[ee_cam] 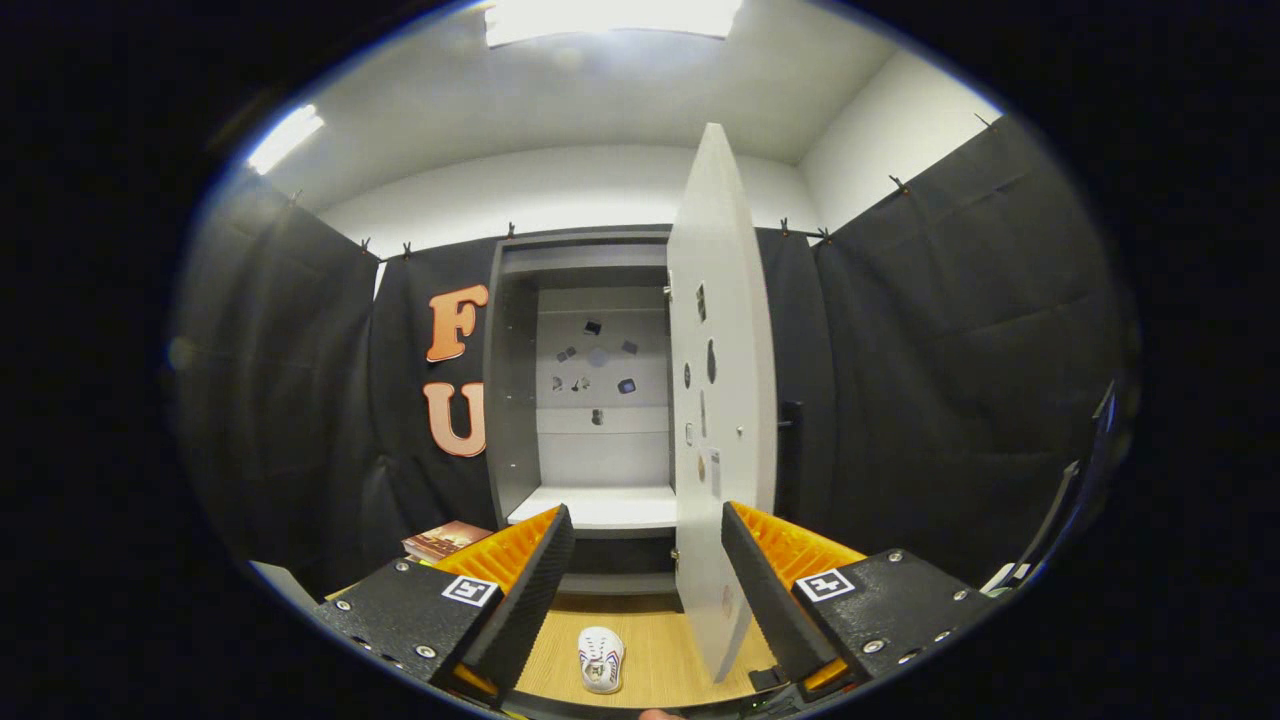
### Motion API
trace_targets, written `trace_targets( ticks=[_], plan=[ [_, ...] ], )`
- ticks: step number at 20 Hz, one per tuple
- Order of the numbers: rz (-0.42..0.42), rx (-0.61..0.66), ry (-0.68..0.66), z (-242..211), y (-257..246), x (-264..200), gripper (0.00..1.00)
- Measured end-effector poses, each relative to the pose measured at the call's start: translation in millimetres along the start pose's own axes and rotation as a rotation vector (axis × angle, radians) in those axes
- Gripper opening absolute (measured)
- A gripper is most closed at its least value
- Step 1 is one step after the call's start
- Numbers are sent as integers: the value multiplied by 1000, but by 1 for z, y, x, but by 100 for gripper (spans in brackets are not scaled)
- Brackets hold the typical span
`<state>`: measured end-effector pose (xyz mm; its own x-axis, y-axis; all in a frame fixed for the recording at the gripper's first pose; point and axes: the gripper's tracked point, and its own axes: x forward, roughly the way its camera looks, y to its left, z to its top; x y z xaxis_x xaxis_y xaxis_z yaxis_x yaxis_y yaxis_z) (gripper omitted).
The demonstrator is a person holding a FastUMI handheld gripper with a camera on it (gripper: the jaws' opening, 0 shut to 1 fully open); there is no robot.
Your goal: Open the shoe cabinet door, grab the shoes and put them into the shoe cabinet, then close the shoe cabinet door.
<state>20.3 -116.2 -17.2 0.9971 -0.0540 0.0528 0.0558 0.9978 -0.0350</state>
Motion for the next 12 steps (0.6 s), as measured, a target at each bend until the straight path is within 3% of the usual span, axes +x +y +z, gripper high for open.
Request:
trace_targets(
  ticks=[12],
  plan=[
    [4, -30, 34, -23, 67, 30, 93]
  ],
)
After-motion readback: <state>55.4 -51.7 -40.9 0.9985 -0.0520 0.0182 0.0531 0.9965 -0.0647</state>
